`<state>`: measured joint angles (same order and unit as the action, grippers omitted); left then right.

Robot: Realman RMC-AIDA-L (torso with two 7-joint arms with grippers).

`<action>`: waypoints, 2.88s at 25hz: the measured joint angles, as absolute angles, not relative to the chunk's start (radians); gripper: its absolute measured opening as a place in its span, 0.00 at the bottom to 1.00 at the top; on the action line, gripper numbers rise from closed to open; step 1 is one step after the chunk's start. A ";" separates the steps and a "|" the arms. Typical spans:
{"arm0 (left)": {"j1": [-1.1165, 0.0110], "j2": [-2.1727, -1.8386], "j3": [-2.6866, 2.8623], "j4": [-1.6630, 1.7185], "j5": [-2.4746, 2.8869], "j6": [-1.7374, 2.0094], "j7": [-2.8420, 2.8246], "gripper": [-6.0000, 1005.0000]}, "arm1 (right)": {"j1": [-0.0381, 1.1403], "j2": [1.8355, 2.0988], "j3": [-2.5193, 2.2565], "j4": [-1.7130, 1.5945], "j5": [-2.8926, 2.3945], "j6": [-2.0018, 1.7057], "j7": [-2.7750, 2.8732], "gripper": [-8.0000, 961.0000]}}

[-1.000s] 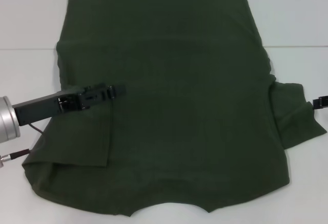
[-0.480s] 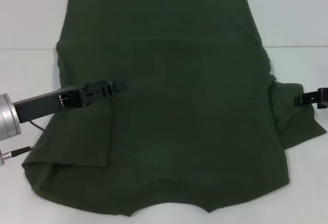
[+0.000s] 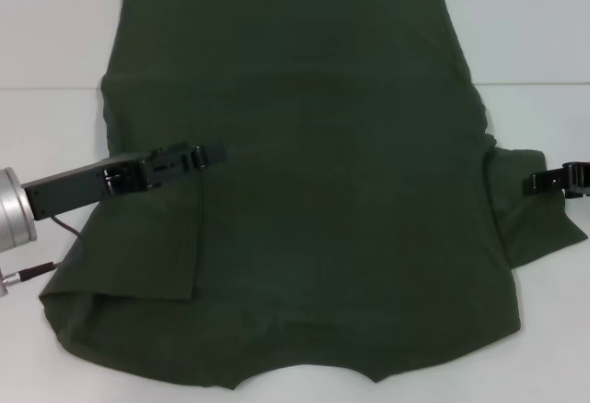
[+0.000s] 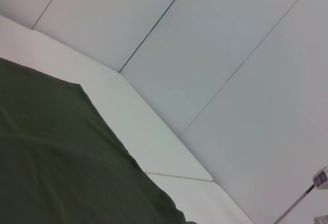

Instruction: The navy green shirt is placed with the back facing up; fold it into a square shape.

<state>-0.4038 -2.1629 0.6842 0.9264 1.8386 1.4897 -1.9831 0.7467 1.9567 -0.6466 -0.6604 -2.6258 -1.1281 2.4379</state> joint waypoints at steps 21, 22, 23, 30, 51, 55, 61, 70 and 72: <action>-0.398 -2.163 0.684 0.911 1.826 1.496 -1.981 0.91 | 0.738 1.972 -0.646 -0.638 -2.579 -1.106 2.421 0.65; -0.397 -2.163 0.684 0.909 1.824 1.497 -1.981 0.91 | 0.739 1.971 -0.647 -0.638 -2.580 -1.106 2.420 0.61; -0.397 -2.163 0.684 0.905 1.824 1.497 -1.981 0.91 | 0.739 1.971 -0.647 -0.637 -2.582 -1.106 2.419 0.57; -0.399 -2.163 0.684 0.899 1.824 1.501 -1.985 0.91 | 0.740 1.971 -0.657 -0.635 -2.585 -1.105 2.414 0.21; -0.393 -2.162 0.647 0.896 1.801 1.540 -1.986 0.91 | 0.716 1.958 -0.656 -0.700 -2.736 -1.037 2.525 0.04; -0.390 -2.160 0.635 0.896 1.801 1.555 -1.986 0.91 | 0.712 1.946 -0.654 -0.706 -2.755 -1.034 2.544 0.04; -0.382 -2.160 0.632 0.896 1.796 1.561 -1.986 0.91 | 0.703 1.918 -0.646 -0.718 -2.752 -1.040 2.573 0.04; -0.380 -2.159 0.632 0.894 1.781 1.568 -1.979 0.91 | 0.745 1.902 -0.644 -0.767 -2.723 -1.146 2.575 0.04; -0.380 -2.157 0.629 0.893 1.776 1.571 -1.980 0.91 | 0.751 1.901 -0.644 -0.818 -2.719 -1.202 2.580 0.04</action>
<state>-0.3803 -2.1574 0.6292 0.8935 1.7761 1.5706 -1.9796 0.7508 1.9010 -0.6435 -0.8177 -2.7186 -1.2025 2.5802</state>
